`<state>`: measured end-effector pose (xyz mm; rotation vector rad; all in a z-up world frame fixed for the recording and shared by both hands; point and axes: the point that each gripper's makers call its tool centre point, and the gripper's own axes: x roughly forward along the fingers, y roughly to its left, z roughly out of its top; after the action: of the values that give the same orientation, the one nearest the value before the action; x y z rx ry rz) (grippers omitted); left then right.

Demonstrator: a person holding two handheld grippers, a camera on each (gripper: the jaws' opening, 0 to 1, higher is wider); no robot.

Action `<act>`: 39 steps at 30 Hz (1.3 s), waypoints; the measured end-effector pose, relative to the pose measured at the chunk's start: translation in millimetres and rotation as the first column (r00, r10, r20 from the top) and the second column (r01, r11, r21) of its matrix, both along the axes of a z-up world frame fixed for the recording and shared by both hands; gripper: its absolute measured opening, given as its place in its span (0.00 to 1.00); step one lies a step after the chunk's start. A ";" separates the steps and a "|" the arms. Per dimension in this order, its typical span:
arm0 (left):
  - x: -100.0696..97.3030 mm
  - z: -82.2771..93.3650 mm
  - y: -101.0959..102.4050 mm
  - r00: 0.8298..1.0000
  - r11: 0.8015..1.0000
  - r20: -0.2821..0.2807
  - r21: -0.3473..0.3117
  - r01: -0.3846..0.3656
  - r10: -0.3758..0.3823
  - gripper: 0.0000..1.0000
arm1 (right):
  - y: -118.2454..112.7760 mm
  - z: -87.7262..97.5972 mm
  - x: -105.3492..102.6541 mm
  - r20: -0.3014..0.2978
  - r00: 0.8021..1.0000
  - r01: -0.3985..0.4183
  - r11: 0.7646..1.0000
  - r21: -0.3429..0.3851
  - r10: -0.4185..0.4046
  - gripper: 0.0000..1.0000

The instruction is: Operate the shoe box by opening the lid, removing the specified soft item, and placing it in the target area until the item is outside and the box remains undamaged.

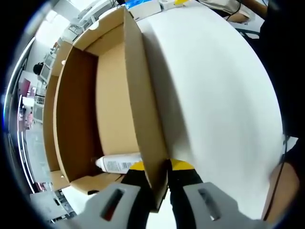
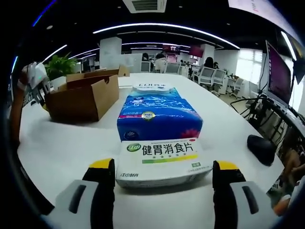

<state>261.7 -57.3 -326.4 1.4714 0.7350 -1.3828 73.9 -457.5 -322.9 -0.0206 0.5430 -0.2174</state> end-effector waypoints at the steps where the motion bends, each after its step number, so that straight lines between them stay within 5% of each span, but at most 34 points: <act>1: 0.2 0.0 -0.1 1.000 1.000 0.000 0.000 -0.001 0.001 0.10 | 0.6 2.7 -0.2 0.008 1.000 0.002 1.000 0.008 -0.002 0.87; 8: 0.5 0.5 -0.4 1.000 1.000 -0.003 -0.007 -0.001 0.001 0.10 | 7.1 29.2 -4.3 0.039 0.999 -0.026 0.999 -0.026 0.027 0.87; 12: 0.3 0.5 -0.5 1.000 1.000 -0.003 -0.004 0.000 0.000 0.10 | 21.0 63.8 4.3 0.130 0.985 -0.108 0.993 -0.057 0.114 0.81; 19: 0.3 0.3 -0.7 1.000 1.000 -0.002 -0.005 -0.005 0.005 0.10 | 66.1 122.5 52.0 0.225 0.910 -0.319 0.935 -0.154 0.348 0.73; 28: 0.2 0.3 -0.8 1.000 1.000 -0.003 -0.008 -0.003 0.003 0.10 | 135.4 174.1 130.3 0.236 0.756 -0.541 0.786 -0.300 0.610 0.67; 30: 0.2 0.4 -0.7 1.000 1.000 -0.002 -0.010 0.000 0.000 0.10 | 150.3 178.6 153.2 0.176 0.710 -0.587 0.711 -0.386 0.682 0.65; 33: 0.0 0.5 -0.1 1.000 1.000 -0.005 -0.010 0.003 -0.004 0.10 | 170.3 179.9 176.4 0.141 0.659 -0.642 0.651 -0.405 0.739 0.64; 34: -0.1 0.6 0.2 1.000 1.000 -0.006 -0.010 0.006 -0.006 0.10 | 182.4 181.2 184.8 0.133 0.619 -0.676 0.612 -0.410 0.774 0.63; 39: -0.4 0.6 1.0 1.000 1.000 -0.009 -0.011 0.013 -0.013 0.10 | 219.5 181.6 212.8 0.077 0.491 -0.758 0.469 -0.453 0.868 0.60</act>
<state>261.3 -56.4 -325.7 1.4653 0.7237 -1.4018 286.8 -238.0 -141.4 -0.6141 0.1191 0.6633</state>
